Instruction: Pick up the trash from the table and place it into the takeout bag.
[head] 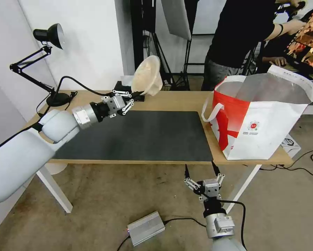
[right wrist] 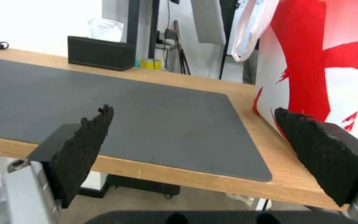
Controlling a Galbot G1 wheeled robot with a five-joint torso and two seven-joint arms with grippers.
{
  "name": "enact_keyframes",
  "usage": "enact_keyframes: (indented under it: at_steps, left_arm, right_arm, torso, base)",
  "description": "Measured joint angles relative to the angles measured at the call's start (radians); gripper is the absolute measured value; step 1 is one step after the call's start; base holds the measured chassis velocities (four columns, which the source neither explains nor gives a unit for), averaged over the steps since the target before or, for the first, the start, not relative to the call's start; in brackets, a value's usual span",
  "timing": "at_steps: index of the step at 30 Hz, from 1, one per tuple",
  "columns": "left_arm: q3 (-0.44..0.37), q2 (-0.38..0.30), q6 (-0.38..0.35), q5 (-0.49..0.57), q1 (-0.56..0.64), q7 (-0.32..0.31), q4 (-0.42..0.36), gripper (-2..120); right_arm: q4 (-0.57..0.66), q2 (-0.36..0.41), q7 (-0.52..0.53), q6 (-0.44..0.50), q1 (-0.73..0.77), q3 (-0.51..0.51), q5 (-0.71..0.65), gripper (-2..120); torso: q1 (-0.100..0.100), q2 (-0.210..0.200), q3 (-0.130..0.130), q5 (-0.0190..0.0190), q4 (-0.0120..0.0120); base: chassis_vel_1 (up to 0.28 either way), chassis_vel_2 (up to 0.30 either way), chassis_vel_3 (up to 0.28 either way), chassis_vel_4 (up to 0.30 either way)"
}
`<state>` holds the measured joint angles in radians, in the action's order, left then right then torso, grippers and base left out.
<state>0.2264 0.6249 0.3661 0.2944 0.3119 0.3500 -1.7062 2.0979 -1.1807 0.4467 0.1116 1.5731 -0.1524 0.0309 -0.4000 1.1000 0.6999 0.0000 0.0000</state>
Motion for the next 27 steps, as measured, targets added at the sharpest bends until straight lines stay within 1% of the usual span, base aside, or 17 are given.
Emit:
enact_keyframes:
  at_steps: [3, 6, 17, 22, 27]
  left_arm:
    - [0.0, -0.003, 0.0, 0.0, 0.001, 0.001, -0.006, 0]
    - [-0.002, -0.005, 0.0, 0.0, 0.002, 0.003, -0.013, 0]
    - [-0.009, -0.008, 0.0, -0.005, 0.003, 0.007, -0.016, 0]
    - [0.012, 0.005, 0.0, -0.008, -0.025, 0.011, -0.004, 0]
    - [0.056, 0.031, 0.002, -0.011, -0.07, 0.015, 0.021, 0]
  right_arm:
    - [0.005, 0.0, 0.0, -0.005, 0.001, -0.001, 0.0, 99]
    - [0.019, 0.0, 0.004, -0.029, 0.014, -0.011, 0.001, 100]
    - [0.033, -0.004, 0.016, -0.03, 0.065, -0.041, 0.011, 99]
    - [0.031, -0.004, 0.029, -0.029, 0.076, -0.055, 0.016, 99]
    - [0.03, -0.003, 0.032, -0.022, 0.081, -0.066, 0.015, 99]
  torso:
    - [0.0, 0.0, 0.0, 0.0, 0.0]
    - [0.0, 0.0, 0.0, 0.0, 0.0]
    - [0.0, 0.0, 0.0, 0.0, 0.0]
    - [0.0, 0.0, 0.0, 0.0001, 0.0]
    - [0.0, 0.0, 0.0, 0.0001, 0.0]
  base:
    - [0.0, 0.0, 0.0, 0.0]
    - [0.0, 0.0, 0.0, 0.0]
    - [0.0, 0.0, 0.0, 0.0]
    - [0.0, 0.0, 0.0, 0.0]
    - [0.0, 0.0, 0.0, 0.0]
